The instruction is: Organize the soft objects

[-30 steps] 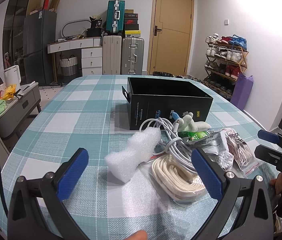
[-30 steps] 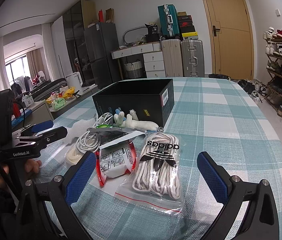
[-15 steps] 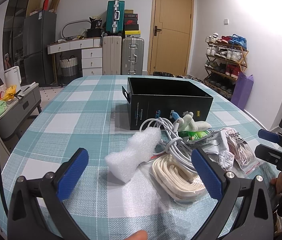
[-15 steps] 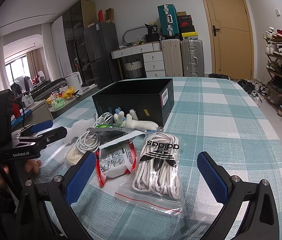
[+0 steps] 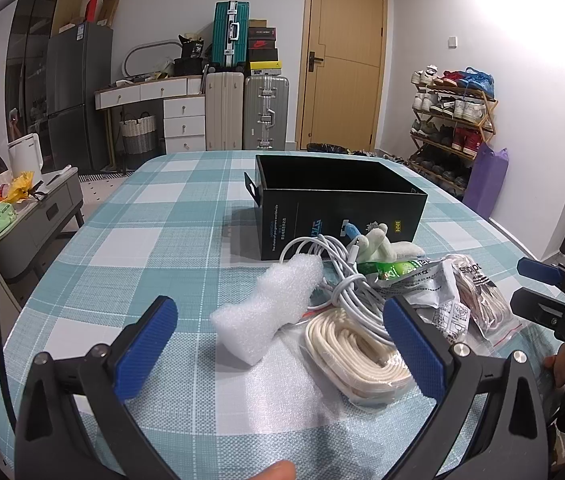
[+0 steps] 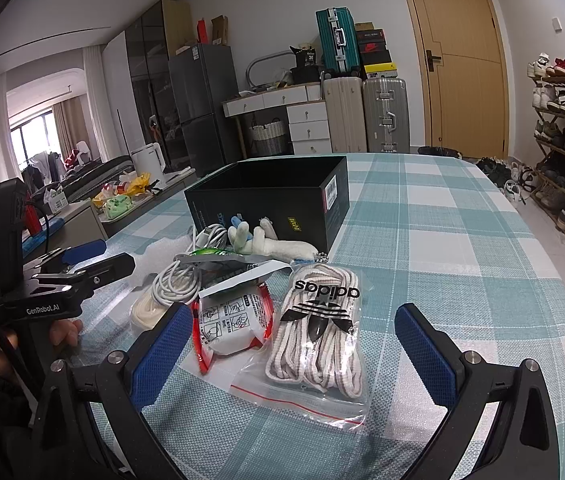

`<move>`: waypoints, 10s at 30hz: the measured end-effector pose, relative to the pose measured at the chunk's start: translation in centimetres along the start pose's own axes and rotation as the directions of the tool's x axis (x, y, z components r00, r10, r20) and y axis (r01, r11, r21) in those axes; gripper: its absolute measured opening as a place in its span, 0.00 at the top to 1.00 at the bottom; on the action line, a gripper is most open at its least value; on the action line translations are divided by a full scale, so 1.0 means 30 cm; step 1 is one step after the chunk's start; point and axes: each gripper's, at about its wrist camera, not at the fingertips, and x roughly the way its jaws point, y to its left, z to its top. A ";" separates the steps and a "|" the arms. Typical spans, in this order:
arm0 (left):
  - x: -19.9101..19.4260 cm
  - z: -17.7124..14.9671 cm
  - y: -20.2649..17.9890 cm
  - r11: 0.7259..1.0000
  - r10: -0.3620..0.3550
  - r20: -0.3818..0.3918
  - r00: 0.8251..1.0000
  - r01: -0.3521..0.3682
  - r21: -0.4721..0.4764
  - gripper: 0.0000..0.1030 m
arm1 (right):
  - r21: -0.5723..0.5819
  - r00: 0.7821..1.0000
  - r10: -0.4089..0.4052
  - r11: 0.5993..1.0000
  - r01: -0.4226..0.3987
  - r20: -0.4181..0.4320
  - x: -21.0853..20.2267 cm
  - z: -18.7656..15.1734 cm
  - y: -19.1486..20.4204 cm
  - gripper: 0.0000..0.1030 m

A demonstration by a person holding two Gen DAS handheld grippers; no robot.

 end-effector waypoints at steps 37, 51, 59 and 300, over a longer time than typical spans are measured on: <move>0.002 0.007 0.005 1.000 0.009 -0.002 1.000 -0.009 0.019 0.00 | -0.005 1.000 -0.016 1.000 0.016 -0.015 0.010 -0.001 0.013 0.00; 0.029 0.055 0.048 1.000 0.012 -0.055 0.998 -0.011 0.012 0.00 | -0.020 0.986 -0.100 0.995 0.098 -0.136 0.069 0.053 -0.008 0.00; 0.060 0.090 0.051 0.997 0.055 -0.052 0.997 -0.053 0.048 0.00 | -0.017 0.972 -0.135 0.991 0.134 -0.193 0.108 0.064 -0.021 0.00; 0.113 0.005 -0.129 0.970 -0.141 -0.334 0.932 0.197 0.140 0.00 | -0.200 0.934 -0.021 0.978 -0.055 -0.357 0.239 0.077 0.106 0.01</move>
